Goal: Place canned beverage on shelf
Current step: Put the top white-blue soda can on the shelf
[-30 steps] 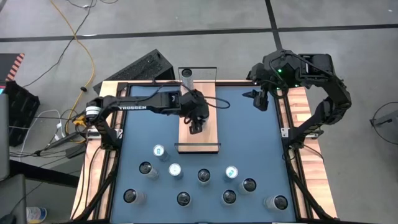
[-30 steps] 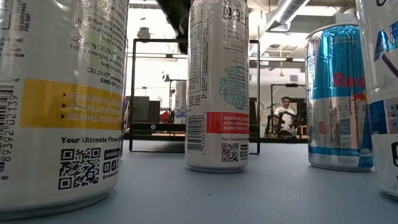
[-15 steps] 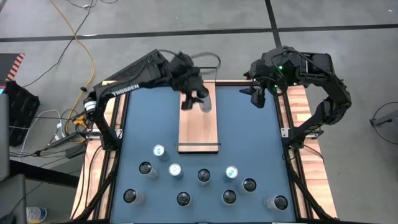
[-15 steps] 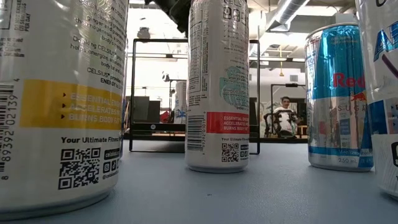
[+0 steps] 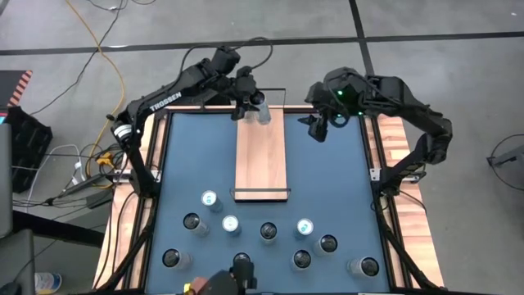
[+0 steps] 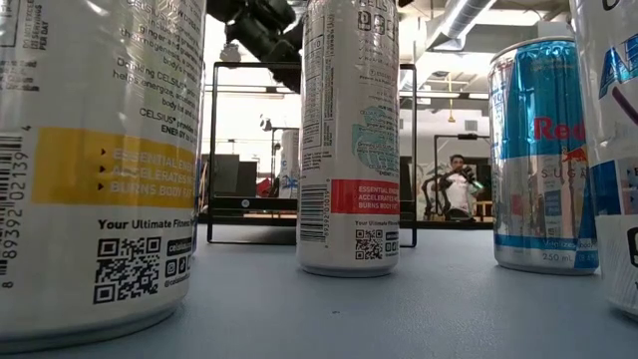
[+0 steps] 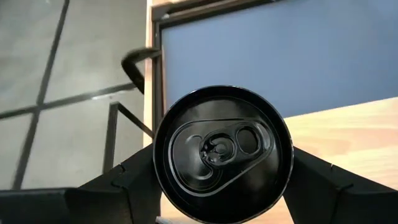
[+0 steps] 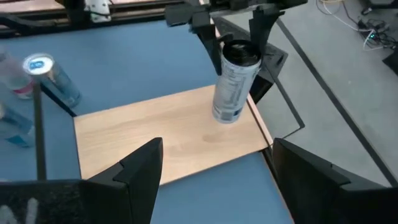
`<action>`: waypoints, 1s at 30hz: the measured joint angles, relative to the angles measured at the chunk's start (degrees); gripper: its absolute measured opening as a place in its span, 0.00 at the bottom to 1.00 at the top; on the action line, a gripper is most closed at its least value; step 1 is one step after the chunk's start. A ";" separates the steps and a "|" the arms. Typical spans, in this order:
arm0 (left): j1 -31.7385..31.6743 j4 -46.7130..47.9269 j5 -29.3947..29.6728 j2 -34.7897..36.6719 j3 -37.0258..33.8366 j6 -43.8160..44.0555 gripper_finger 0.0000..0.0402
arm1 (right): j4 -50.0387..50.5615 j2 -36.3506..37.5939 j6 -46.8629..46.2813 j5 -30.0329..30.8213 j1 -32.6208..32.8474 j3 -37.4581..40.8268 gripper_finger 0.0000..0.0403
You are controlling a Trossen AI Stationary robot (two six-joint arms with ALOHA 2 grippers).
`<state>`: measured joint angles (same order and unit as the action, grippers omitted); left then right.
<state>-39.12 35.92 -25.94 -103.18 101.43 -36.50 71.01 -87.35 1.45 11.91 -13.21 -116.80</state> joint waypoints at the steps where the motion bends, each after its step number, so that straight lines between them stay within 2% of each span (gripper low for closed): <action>1: -0.21 -0.04 -0.28 -0.27 -0.02 -0.38 0.62 | -0.19 -0.01 -0.32 -0.01 -0.03 0.54 0.71; 7: 1.67 1.37 1.81 -3.12 0.00 -6.49 0.62 | -1.60 -0.02 -0.54 -0.03 -0.07 2.27 0.71; 18: 4.12 3.39 4.00 -5.65 -0.02 -6.63 0.63 | -1.25 0.39 3.82 -0.53 -1.99 2.50 0.71; 25: 4.31 3.58 2.17 -5.74 -0.02 -6.20 0.63 | -1.21 0.42 4.66 -5.86 -4.35 2.50 0.71; 30: 4.38 3.19 2.23 -5.74 -0.02 -5.30 0.69 | -1.17 0.41 5.19 -8.50 -5.33 2.50 0.71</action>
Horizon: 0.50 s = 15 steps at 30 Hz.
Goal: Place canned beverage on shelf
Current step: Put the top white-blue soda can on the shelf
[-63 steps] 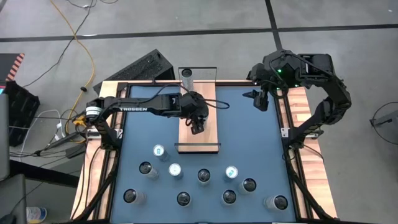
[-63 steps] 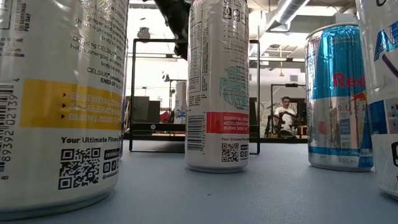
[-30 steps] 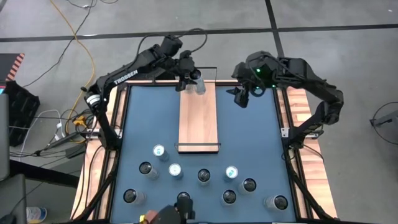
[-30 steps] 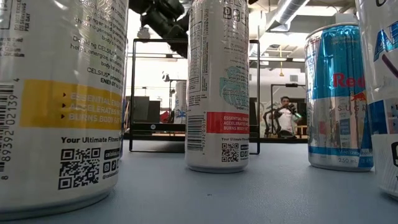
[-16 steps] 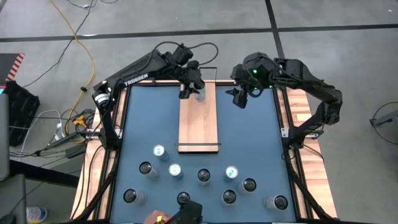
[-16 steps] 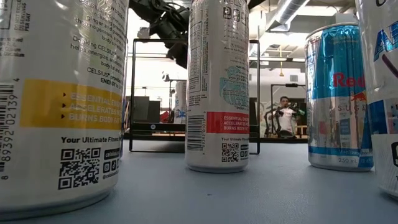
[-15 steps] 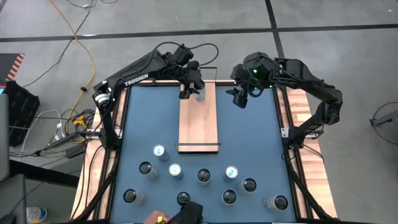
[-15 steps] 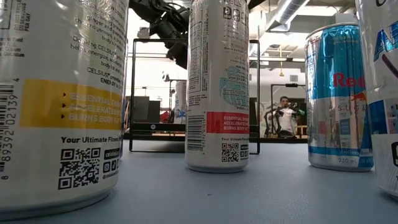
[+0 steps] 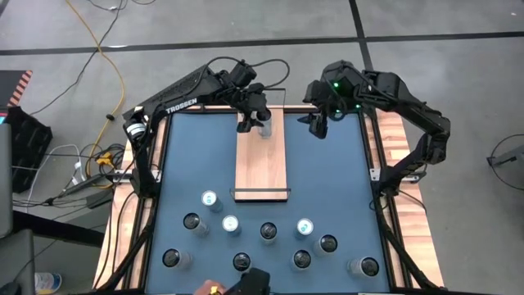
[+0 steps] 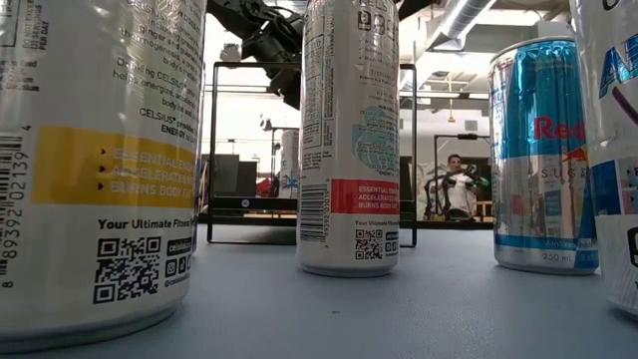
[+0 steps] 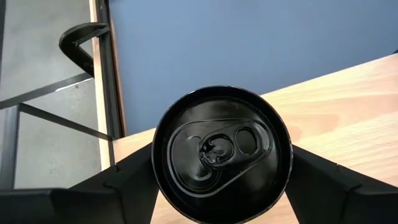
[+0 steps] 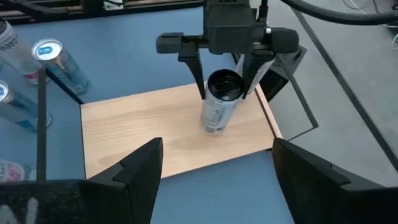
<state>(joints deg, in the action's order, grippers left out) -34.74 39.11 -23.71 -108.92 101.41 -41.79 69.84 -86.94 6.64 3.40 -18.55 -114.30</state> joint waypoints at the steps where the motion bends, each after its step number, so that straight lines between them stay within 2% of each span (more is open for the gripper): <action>1: 0.08 0.04 0.11 0.00 0.00 -0.01 0.71 | 0.01 0.00 0.03 -0.54 0.00 0.00 0.71; 11: 0.65 -0.73 0.62 0.04 0.09 -0.37 0.75 | 1.49 -0.02 0.93 -1.97 0.02 0.00 0.71; 15: 1.18 -1.47 2.10 0.48 1.40 2.30 0.75 | 0.32 -0.02 2.11 -1.97 0.02 0.00 0.71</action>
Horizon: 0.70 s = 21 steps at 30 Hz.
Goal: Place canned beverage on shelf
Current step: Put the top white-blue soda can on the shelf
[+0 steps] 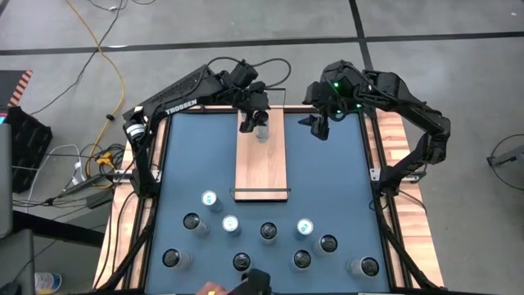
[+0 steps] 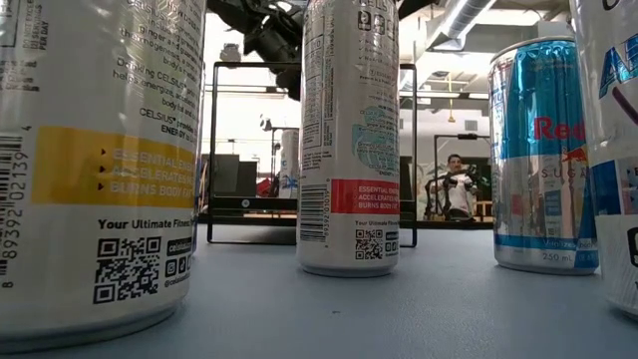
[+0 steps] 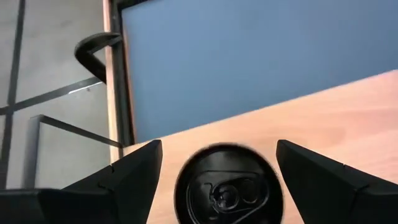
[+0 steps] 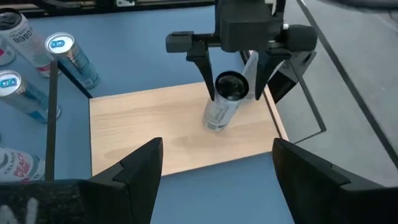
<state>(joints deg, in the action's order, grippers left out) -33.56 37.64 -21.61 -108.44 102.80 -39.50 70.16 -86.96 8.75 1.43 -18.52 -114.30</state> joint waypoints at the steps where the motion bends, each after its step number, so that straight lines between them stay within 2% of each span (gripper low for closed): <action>1: 0.13 0.52 0.49 0.02 1.69 0.59 0.75 | -0.53 0.00 0.33 0.00 0.00 0.00 0.71; 7: 0.88 9.04 3.96 0.41 13.82 1.35 0.74 | -5.72 0.01 2.26 0.23 -0.01 0.23 0.71; 9: 1.26 13.77 6.28 0.29 19.50 3.79 0.74 | -10.14 0.13 2.30 0.50 0.00 2.21 0.71; 13: 1.71 24.27 6.52 2.10 32.23 5.95 0.70 | -19.90 -0.06 4.51 -0.02 -0.04 8.93 0.70; 14: 2.08 23.42 6.60 4.02 32.36 7.07 0.69 | -22.50 -0.07 4.83 -0.07 -0.17 11.05 0.69; 17: 3.30 18.91 9.10 12.74 27.02 9.27 0.64 | -31.56 -0.47 3.72 -1.72 -0.36 17.63 0.64; 21: 6.31 17.91 15.52 21.31 25.44 12.60 0.57 | -40.36 -0.64 1.13 -2.64 -0.37 25.88 0.49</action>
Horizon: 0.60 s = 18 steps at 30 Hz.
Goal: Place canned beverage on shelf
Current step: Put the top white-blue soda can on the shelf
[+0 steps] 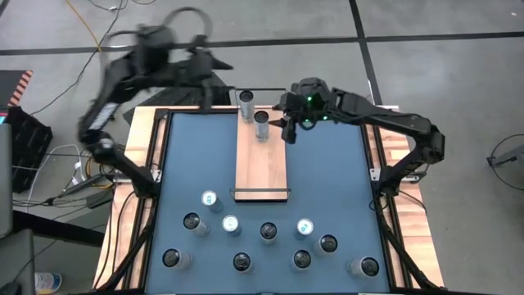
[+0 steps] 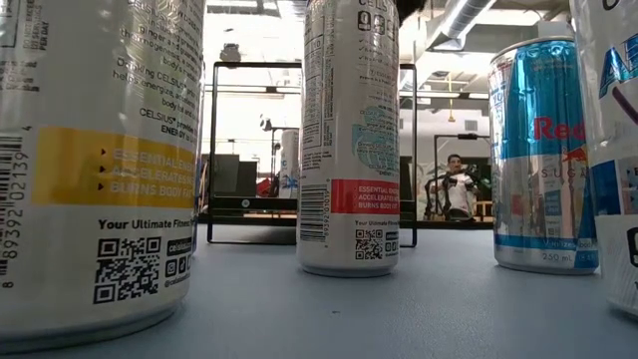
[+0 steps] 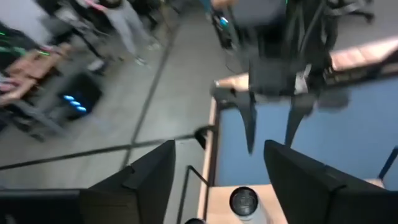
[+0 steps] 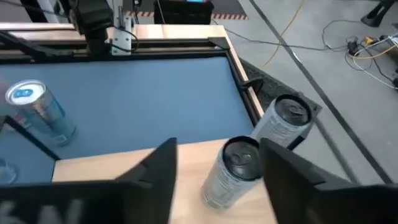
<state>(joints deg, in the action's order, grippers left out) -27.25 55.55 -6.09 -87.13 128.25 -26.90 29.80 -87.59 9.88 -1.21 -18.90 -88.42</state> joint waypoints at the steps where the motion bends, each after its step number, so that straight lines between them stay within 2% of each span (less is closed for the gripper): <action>1: 0.83 0.00 1.28 1.38 0.00 0.83 0.55 | -1.92 0.02 -0.60 -0.07 0.00 1.63 0.43; 6: 5.07 0.12 6.86 6.21 -0.03 3.81 0.44 | -5.38 0.06 -2.45 -1.33 -0.39 6.30 0.12; 8: 6.57 0.36 8.39 7.05 -0.09 4.64 0.39 | -6.44 0.07 -2.84 -3.21 -0.42 7.05 0.03; 18: 10.06 1.97 14.42 7.89 -0.15 4.79 0.08 | -9.22 -6.52 -4.10 -6.48 0.96 8.13 0.00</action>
<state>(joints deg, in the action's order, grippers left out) -17.19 57.52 8.34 -79.24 128.09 -22.11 20.58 -94.11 5.78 -7.68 -17.93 -80.29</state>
